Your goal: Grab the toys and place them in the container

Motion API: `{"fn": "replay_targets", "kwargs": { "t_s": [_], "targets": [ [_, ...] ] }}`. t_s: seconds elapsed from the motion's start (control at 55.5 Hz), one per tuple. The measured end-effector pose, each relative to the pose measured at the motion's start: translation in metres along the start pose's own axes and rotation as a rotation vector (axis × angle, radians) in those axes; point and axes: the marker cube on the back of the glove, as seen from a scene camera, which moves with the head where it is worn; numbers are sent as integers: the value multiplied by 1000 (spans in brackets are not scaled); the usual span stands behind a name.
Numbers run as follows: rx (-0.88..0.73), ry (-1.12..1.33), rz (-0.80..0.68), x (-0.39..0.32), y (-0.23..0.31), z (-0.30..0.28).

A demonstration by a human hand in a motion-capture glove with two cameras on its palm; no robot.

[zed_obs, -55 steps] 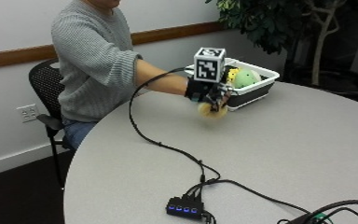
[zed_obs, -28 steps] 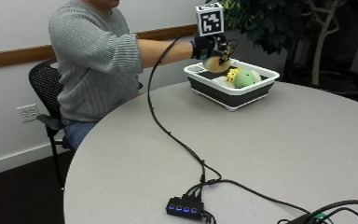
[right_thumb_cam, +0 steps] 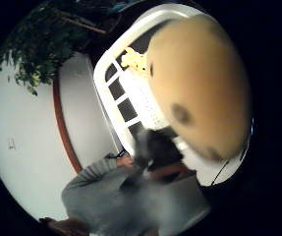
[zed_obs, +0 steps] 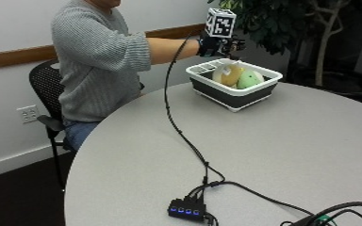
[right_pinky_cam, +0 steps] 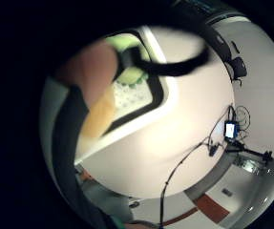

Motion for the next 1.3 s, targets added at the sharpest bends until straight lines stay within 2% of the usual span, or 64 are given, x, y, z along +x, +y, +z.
{"fn": "replay_targets", "kwargs": {
  "t_s": [0.162, 0.306, 0.361, 0.433, 0.469, 0.523, 0.559, 0.685, 0.775, 0.919, 1.064, 1.172, 1.298],
  "targets": [
    [49, -68, 32, -4, 8, 0],
    [84, -50, -10, 9, 35, 1],
    [98, -13, 30, 22, 52, 3],
    [135, 253, 243, 79, 90, 6],
    [153, 302, 256, 102, 115, 6],
    [194, 29, 139, 100, 150, 3],
    [214, -89, 118, 104, 175, 3],
    [259, -71, 302, 152, 264, 19],
    [281, -22, 420, 172, 303, 28],
    [284, -36, 406, 158, 339, 52],
    [298, -86, 385, 108, 382, 95],
    [318, -142, 435, 64, 419, 138],
    [245, -248, 481, 39, 449, 181]
  ]
}}
